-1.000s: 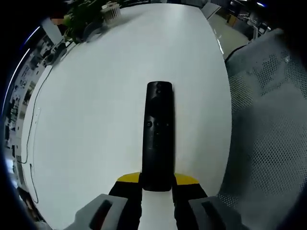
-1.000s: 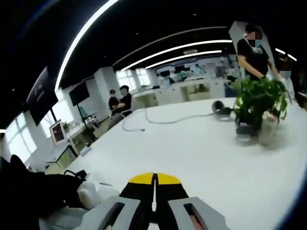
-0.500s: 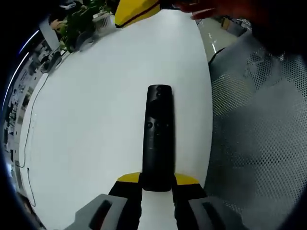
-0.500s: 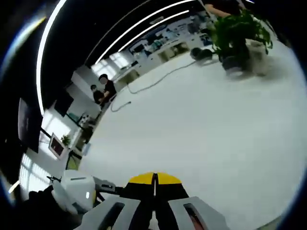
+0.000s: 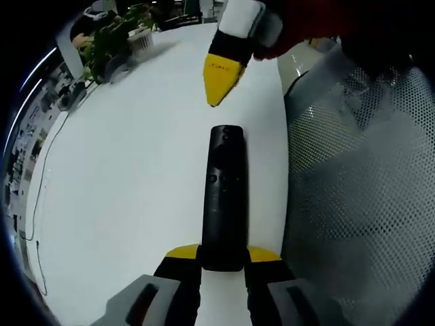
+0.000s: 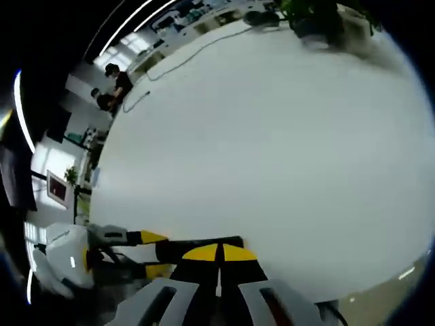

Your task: Press the specified remote control buttons in sequence, fully releasing each button before pressing the next.

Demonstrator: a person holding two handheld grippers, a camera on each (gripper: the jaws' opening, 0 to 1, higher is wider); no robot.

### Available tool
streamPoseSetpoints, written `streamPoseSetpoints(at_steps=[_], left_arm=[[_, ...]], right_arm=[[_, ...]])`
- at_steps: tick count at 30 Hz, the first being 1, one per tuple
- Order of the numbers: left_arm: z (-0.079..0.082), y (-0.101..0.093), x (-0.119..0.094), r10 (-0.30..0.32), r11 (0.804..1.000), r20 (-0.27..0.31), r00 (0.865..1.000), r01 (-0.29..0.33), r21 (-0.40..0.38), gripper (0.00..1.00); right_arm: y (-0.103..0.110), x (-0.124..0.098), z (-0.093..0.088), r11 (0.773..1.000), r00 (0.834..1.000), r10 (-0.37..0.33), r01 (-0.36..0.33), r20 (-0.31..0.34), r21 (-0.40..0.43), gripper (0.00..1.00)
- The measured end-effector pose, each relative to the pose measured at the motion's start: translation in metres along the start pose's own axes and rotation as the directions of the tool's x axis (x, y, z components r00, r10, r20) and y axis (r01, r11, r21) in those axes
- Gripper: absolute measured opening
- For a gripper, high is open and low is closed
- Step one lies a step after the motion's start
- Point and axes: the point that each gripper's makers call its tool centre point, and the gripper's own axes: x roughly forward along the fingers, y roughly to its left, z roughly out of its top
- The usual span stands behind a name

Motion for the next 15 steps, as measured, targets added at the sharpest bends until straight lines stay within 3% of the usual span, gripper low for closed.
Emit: streamPoseSetpoints(at_steps=[10, 15], left_arm=[[0.001, 0.0, 0.001, -0.004, 1.0, 0.005, 1.0, 0.004, 0.006, 0.24], [0.002, 0.0, 0.001, -0.007, 1.0, -0.008, 1.0, 0.008, 0.018, 0.24]], right_arm=[[-0.006, 0.018, -0.005, 0.995, 0.998, -0.047, 0.044, -0.033, -0.093, 0.0], [-0.008, 0.021, -0.01, 0.995, 0.997, -0.05, 0.044, -0.055, -0.089, 0.0]])
